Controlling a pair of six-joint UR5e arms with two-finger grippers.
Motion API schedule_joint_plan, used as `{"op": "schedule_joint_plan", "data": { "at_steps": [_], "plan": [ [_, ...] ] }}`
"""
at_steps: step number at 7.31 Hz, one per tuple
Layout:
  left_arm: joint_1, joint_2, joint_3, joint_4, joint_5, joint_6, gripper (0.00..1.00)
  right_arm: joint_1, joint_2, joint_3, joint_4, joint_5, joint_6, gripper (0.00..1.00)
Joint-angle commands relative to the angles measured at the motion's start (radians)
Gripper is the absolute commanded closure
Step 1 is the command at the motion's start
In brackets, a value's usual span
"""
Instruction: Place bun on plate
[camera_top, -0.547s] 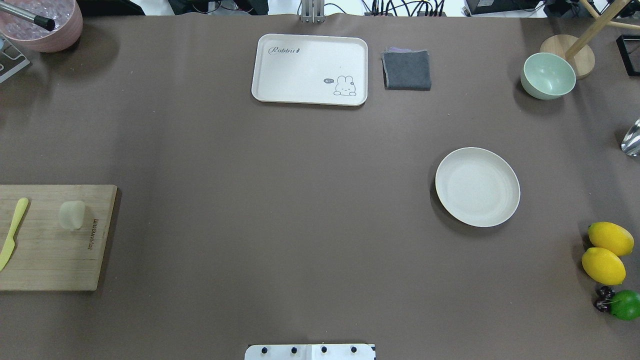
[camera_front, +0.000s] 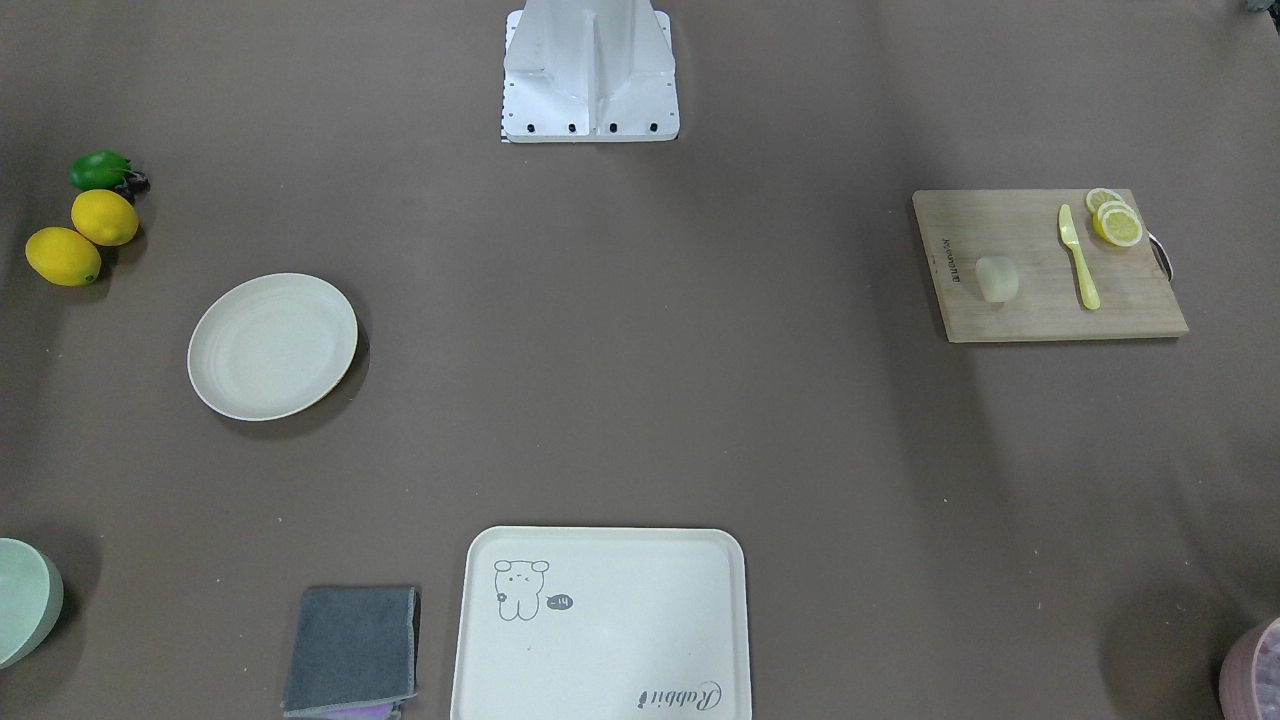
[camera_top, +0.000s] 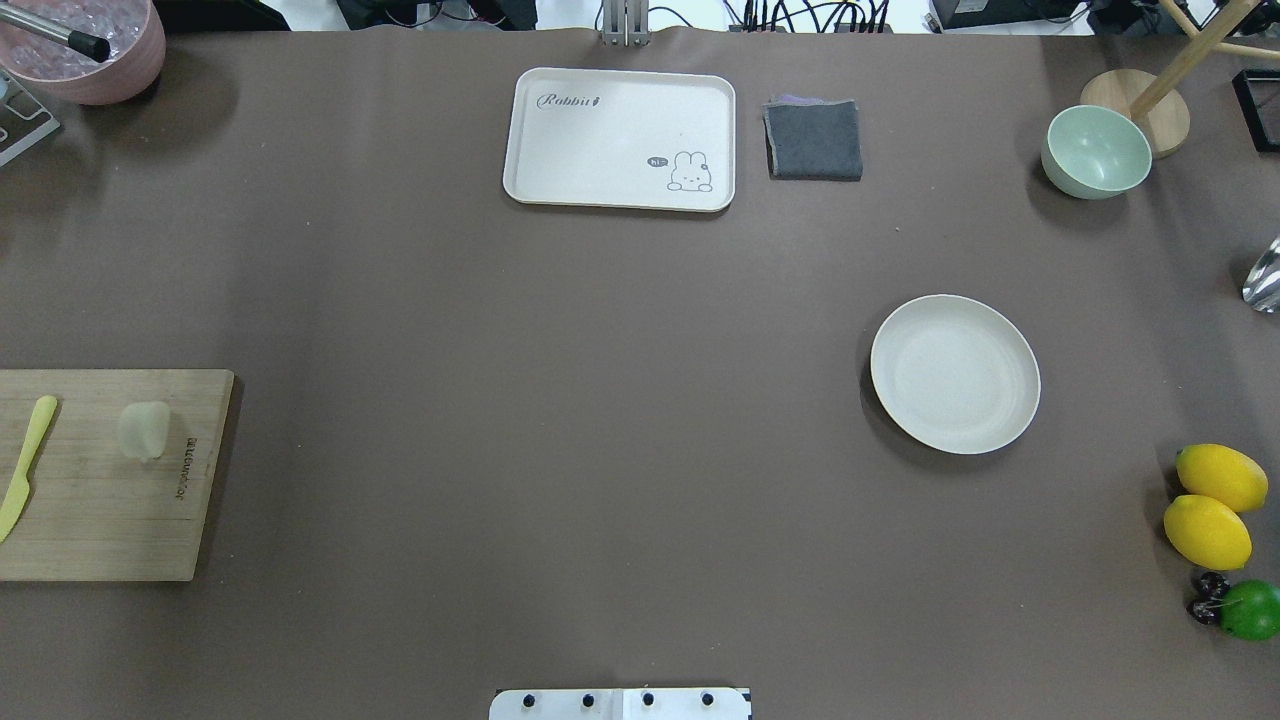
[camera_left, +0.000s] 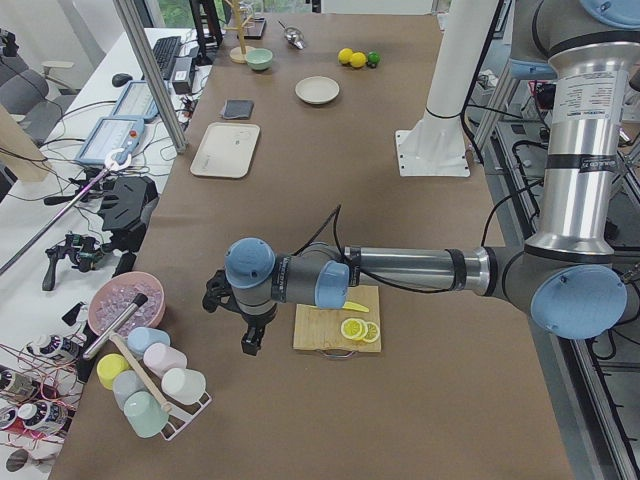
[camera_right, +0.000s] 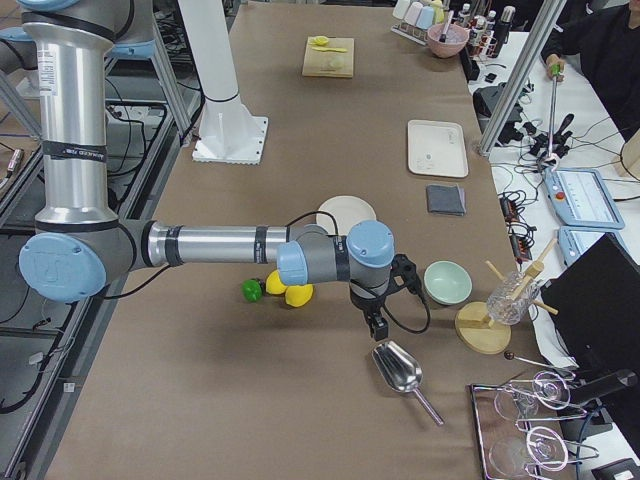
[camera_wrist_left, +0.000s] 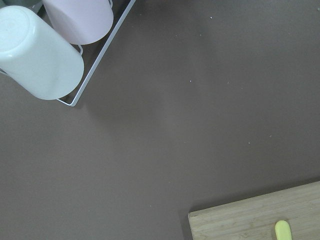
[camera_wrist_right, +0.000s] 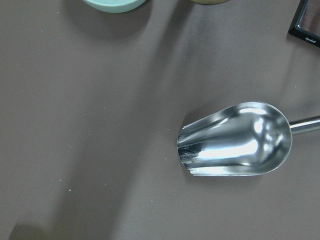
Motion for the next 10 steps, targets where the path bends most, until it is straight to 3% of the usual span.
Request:
{"op": "schedule_joint_plan", "data": {
  "at_steps": [1, 10],
  "plan": [
    [0.024, -0.001, -0.002, 0.0, 0.0, -0.007, 0.02, 0.0, 0.002, 0.0, 0.002, 0.007, 0.002, 0.0],
    [0.046, 0.004, -0.013, -0.03, -0.009, -0.002, 0.03, -0.005, -0.009, -0.003, 0.006, 0.018, 0.011, 0.0]
  ]
}}
